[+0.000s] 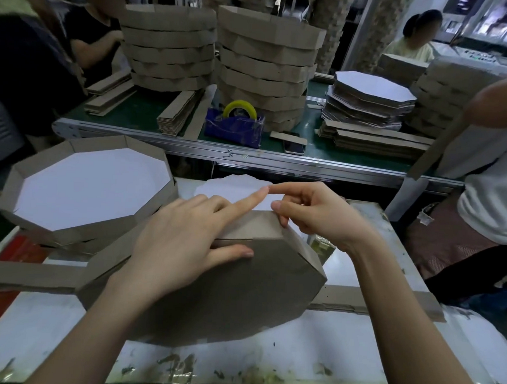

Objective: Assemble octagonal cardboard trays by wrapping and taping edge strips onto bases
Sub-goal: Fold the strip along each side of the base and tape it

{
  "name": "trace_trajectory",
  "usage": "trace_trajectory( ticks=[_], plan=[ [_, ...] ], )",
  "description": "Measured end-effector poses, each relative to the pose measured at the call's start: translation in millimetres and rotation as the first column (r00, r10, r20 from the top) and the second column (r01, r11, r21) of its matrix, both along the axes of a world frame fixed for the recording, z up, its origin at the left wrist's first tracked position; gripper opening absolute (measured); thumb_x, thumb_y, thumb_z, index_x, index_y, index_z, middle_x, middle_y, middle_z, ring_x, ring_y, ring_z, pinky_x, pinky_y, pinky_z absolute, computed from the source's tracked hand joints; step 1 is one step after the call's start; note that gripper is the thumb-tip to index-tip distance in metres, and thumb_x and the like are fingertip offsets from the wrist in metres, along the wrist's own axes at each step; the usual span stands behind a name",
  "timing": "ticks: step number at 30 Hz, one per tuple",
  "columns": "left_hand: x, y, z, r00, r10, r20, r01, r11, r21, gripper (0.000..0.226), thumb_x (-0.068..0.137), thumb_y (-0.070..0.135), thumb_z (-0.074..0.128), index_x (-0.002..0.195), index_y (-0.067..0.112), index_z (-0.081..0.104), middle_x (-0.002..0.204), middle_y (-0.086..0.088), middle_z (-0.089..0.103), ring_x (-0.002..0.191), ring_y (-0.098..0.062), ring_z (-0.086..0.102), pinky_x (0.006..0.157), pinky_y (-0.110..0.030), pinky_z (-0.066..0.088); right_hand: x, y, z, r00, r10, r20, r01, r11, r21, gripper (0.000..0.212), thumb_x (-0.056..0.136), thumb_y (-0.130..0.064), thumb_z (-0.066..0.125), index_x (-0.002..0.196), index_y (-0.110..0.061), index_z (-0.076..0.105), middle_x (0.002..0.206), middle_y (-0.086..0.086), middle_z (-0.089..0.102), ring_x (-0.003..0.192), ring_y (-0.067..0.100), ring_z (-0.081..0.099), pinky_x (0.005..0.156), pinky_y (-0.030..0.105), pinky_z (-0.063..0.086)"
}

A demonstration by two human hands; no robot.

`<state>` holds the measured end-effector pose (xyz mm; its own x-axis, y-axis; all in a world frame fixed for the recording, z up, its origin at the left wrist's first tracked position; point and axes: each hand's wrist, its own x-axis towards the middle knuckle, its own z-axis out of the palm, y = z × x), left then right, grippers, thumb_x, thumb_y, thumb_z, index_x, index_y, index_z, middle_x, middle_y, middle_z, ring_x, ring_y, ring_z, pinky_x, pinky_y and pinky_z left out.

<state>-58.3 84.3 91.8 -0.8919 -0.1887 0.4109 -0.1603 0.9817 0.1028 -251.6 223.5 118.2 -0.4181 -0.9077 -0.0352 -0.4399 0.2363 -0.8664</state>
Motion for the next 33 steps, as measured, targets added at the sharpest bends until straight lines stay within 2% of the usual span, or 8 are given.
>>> trace_trajectory(
  ticks=[6, 13, 17, 21, 23, 26, 30, 33],
  plan=[
    [2, -3, 2, 0.993, 0.012, 0.115, -0.008, 1.0, -0.029, 0.06, 0.086, 0.077, 0.016, 0.143, 0.059, 0.022, 0.111, 0.011, 0.056, 0.094, -0.011, 0.054, 0.066, -0.024, 0.039, -1, 5, -5, 1.0, -0.007, -0.005, 0.007, 1.0, 0.006, 0.028, 0.099, -0.021, 0.061, 0.127, -0.023, 0.065, 0.062, -0.006, 0.064, 0.048, 0.005, 0.04, 0.045, 0.014, 0.034],
    [6, 1, 4, 0.989, 0.026, 0.142, -0.029, 0.999, 0.025, 0.065, 0.085, 0.078, 0.02, 0.143, 0.053, 0.032, 0.11, 0.01, 0.055, 0.095, -0.012, 0.054, 0.068, -0.027, 0.044, -1, 2, -10, 0.998, 0.005, -0.068, -0.003, 0.999, 0.033, 0.017, 0.092, -0.036, 0.069, 0.099, -0.022, 0.076, 0.058, -0.007, 0.062, 0.048, 0.001, 0.047, 0.046, 0.008, 0.034],
    [7, 4, 5, 0.989, 0.028, 0.145, -0.035, 0.999, 0.042, 0.064, 0.084, 0.075, 0.027, 0.143, 0.052, 0.034, 0.111, 0.011, 0.054, 0.097, -0.011, 0.053, 0.071, -0.025, 0.04, -5, 2, -10, 0.994, 0.081, -0.077, -0.075, 0.994, 0.077, 0.023, 0.09, -0.044, 0.067, 0.088, -0.024, 0.078, 0.06, -0.005, 0.062, 0.051, 0.0, 0.049, 0.049, 0.009, 0.036],
    [8, 7, 6, 0.989, 0.024, 0.146, -0.03, 0.999, 0.037, 0.063, 0.083, 0.074, 0.029, 0.142, 0.052, 0.036, 0.11, 0.012, 0.054, 0.096, -0.011, 0.052, 0.072, -0.026, 0.038, -7, 0, -8, 0.984, 0.154, -0.089, -0.144, 0.984, 0.104, 0.039, 0.083, -0.059, 0.061, 0.088, -0.024, 0.079, 0.078, 0.015, 0.07, 0.062, 0.011, 0.054, 0.062, 0.02, 0.042],
    [9, 6, 6, 0.988, 0.028, 0.149, -0.033, 0.999, 0.034, 0.065, 0.083, 0.075, 0.027, 0.143, 0.051, 0.034, 0.112, 0.013, 0.053, 0.098, -0.01, 0.051, 0.074, -0.025, 0.038, -8, -2, -8, 0.976, 0.187, -0.107, -0.175, 0.978, 0.116, 0.04, 0.084, -0.059, 0.061, 0.084, -0.024, 0.079, 0.07, 0.007, 0.069, 0.057, 0.006, 0.052, 0.058, 0.017, 0.041],
    [10, 5, 4, 0.985, 0.065, 0.158, -0.071, 0.997, 0.029, 0.075, 0.08, 0.078, 0.022, 0.146, 0.046, 0.032, 0.118, 0.016, 0.05, 0.103, -0.008, 0.048, 0.074, -0.023, 0.031, -14, -4, -12, 0.977, 0.159, -0.14, -0.138, 0.98, 0.146, 0.061, 0.076, -0.076, 0.059, 0.07, -0.018, 0.076, 0.055, -0.004, 0.047, 0.052, 0.009, 0.038, 0.054, 0.022, 0.031],
    [9, 6, 3, 0.983, 0.061, 0.173, -0.062, 0.998, 0.003, 0.077, 0.081, 0.078, 0.018, 0.15, 0.046, 0.022, 0.12, 0.015, 0.049, 0.105, -0.009, 0.049, 0.077, -0.024, 0.035, -19, -1, -34, 0.981, 0.187, 0.045, -0.19, 0.98, 0.066, 0.038, 0.088, -0.059, 0.058, 0.066, -0.029, 0.067, 0.068, -0.014, 0.054, 0.066, 0.005, 0.05, 0.068, 0.019, 0.04],
    [10, 6, 5, 0.987, 0.025, 0.161, -0.028, 0.999, 0.015, 0.064, 0.085, 0.075, 0.019, 0.145, 0.057, 0.017, 0.113, 0.013, 0.049, 0.1, -0.009, 0.048, 0.074, -0.025, 0.036, -23, 4, -52, 0.911, 0.255, 0.324, -0.258, 0.965, -0.034, 0.028, 0.093, -0.044, 0.059, 0.068, -0.032, 0.065, 0.067, -0.016, 0.058, 0.061, 0.0, 0.052, 0.06, 0.013, 0.042]
  ],
)
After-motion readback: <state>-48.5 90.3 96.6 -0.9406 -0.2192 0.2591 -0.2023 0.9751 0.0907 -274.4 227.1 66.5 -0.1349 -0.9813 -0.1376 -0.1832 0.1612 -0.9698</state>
